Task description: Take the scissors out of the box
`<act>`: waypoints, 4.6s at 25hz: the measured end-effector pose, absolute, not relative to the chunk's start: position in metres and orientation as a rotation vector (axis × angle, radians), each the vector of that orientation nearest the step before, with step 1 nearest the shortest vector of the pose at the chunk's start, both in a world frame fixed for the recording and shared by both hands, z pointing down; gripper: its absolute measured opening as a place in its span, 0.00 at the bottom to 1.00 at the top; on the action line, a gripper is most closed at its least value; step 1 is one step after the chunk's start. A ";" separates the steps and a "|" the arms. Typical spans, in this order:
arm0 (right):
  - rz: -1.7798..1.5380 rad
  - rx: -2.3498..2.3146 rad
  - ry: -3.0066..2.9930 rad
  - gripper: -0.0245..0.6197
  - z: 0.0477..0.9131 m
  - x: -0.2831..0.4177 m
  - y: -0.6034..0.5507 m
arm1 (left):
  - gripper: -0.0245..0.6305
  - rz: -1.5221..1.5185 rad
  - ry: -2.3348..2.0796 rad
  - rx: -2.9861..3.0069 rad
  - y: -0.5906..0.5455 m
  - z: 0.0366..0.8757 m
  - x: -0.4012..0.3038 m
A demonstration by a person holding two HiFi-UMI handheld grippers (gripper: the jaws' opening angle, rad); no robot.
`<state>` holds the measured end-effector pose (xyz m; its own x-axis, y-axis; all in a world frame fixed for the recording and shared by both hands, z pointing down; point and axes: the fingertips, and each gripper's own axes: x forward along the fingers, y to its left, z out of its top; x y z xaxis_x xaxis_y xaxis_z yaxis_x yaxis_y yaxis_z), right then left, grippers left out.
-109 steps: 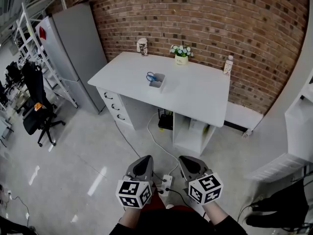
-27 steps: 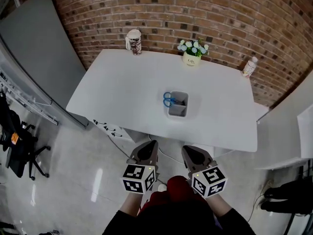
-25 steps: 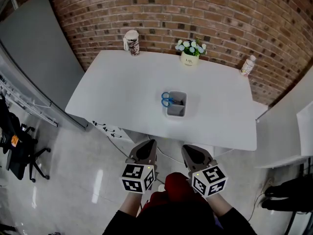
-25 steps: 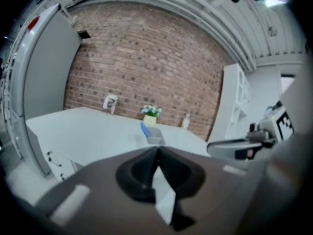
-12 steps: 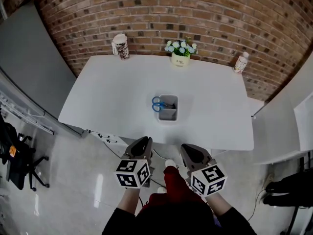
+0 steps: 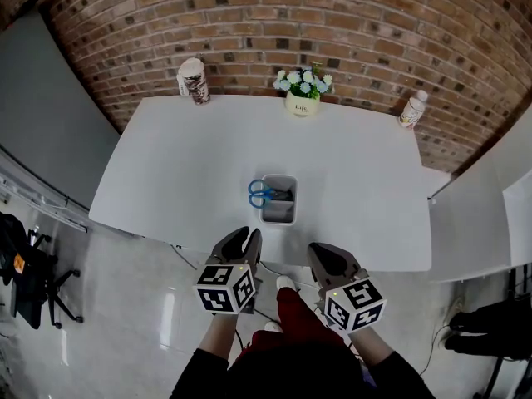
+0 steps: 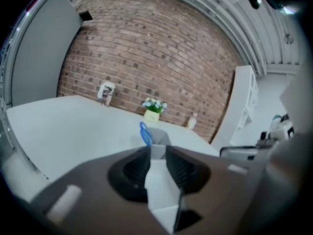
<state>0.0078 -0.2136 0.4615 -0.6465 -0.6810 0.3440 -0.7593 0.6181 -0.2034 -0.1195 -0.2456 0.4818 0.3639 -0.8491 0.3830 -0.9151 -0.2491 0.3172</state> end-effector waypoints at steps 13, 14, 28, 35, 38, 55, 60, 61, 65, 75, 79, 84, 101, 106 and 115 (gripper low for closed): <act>0.521 1.159 -2.596 0.05 0.468 0.006 -0.269 | 0.25 0.179 -1.496 2.082 -0.300 0.498 -0.123; 0.523 1.156 -2.596 0.05 0.468 0.006 -0.272 | 0.25 0.177 -1.493 2.076 -0.302 0.499 -0.123; 0.562 1.139 -2.571 0.05 0.481 0.004 -0.299 | 0.25 0.174 -1.461 2.051 -0.333 0.510 -0.121; 0.567 1.133 -2.557 0.05 0.485 0.004 -0.306 | 0.24 0.168 -1.438 2.061 -0.346 0.509 -0.116; 0.567 1.128 -2.554 0.05 0.484 0.002 -0.308 | 0.19 0.176 -1.447 2.065 -0.349 0.507 -0.117; 0.553 1.129 -2.552 0.05 0.481 0.001 -0.311 | 0.12 0.151 -1.407 2.117 -0.347 0.497 -0.106; 0.547 1.129 -2.560 0.05 0.477 0.001 -0.309 | 0.11 0.132 -1.408 2.125 -0.346 0.492 -0.105; 0.546 1.127 -2.561 0.05 0.477 0.001 -0.308 | 0.11 0.131 -1.409 2.127 -0.345 0.491 -0.105; 0.534 1.114 -2.567 0.05 0.475 -0.001 -0.304 | 0.11 0.109 -1.424 2.131 -0.341 0.485 -0.108; 0.496 1.074 -2.591 0.05 0.471 -0.011 -0.291 | 0.11 0.020 -1.470 2.135 -0.324 0.464 -0.121; 0.483 1.052 -2.606 0.05 0.467 -0.017 -0.284 | 0.11 -0.002 -1.495 2.134 -0.315 0.455 -0.128; 0.462 1.019 -2.625 0.05 0.463 -0.026 -0.275 | 0.11 -0.025 -1.535 2.123 -0.301 0.446 -0.140; 0.391 0.860 -2.708 0.05 0.450 -0.073 -0.244 | 0.11 -0.110 -1.713 2.026 -0.244 0.428 -0.198; 0.376 0.793 -2.730 0.05 0.448 -0.091 -0.230 | 0.11 -0.119 -1.775 1.983 -0.223 0.427 -0.217; 0.349 0.711 -2.757 0.05 0.445 -0.116 -0.209 | 0.11 -0.132 -1.868 1.901 -0.184 0.427 -0.247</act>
<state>-0.1156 -0.2092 0.4448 -0.8423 -0.4348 0.3185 -0.5006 0.8502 -0.1630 -0.2465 -0.1836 0.4273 0.0689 -0.9653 0.2519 -0.9202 0.0361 0.3898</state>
